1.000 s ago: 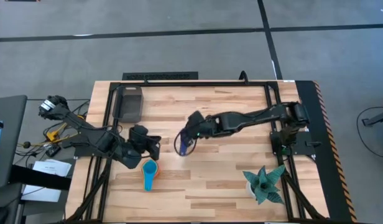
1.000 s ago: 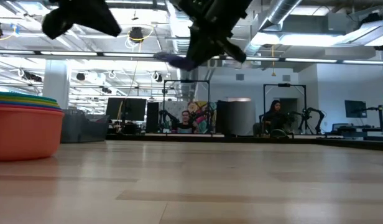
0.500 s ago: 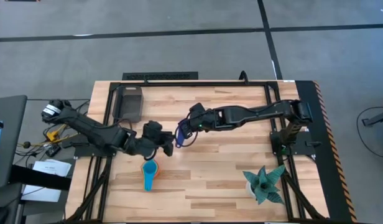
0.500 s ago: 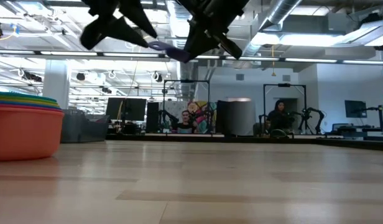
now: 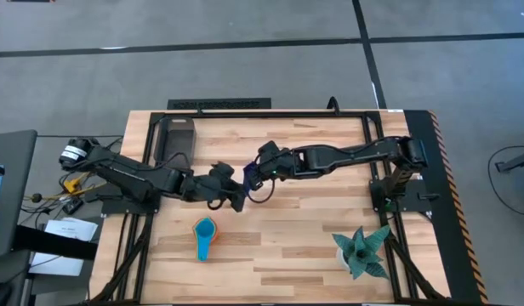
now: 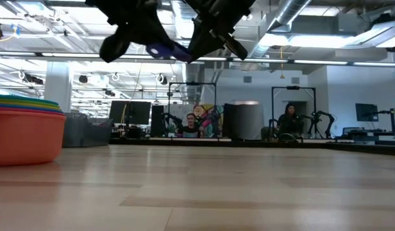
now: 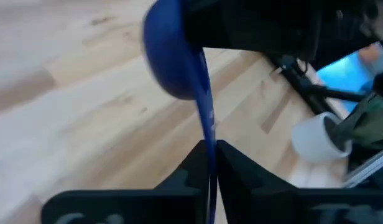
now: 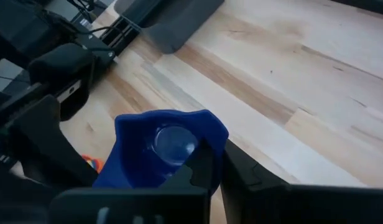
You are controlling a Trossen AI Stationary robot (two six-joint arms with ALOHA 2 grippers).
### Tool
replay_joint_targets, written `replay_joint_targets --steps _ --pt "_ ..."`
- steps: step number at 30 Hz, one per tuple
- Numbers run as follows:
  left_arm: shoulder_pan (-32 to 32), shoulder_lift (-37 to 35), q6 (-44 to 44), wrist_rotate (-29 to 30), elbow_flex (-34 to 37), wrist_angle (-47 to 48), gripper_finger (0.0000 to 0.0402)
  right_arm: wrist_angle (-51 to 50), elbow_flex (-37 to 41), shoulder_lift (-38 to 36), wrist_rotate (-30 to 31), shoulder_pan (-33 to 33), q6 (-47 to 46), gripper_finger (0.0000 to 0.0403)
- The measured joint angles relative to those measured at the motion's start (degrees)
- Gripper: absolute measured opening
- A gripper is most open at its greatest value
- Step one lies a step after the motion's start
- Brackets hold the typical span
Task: Nest measuring cups in basket
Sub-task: Stack the dark blue measuring cup on top of the light blue measuring cup
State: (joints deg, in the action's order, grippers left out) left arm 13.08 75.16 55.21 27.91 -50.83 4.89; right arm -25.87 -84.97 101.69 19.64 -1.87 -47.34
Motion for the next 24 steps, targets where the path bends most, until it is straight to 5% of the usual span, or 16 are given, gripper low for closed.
replay_joint_targets --steps 5,13,19,24 --pt "1.9 -3.9 9.2 -0.1 0.0 6.1 0.0002 0.4 -0.1 0.0 -0.9 -0.1 1.1 0.0042" --pt "12.9 -7.8 28.1 7.1 0.0 19.0 0.0 3.2 0.1 -0.3 -5.1 -0.1 4.4 0.0112" --pt "20.4 -7.7 43.4 13.3 0.0 26.0 0.0 15.0 0.0 -0.3 -17.8 0.0 10.1 0.0178" --pt "28.6 -7.0 53.9 14.5 0.0 25.3 0.0 15.9 0.0 -0.3 -19.7 0.0 9.9 0.022"
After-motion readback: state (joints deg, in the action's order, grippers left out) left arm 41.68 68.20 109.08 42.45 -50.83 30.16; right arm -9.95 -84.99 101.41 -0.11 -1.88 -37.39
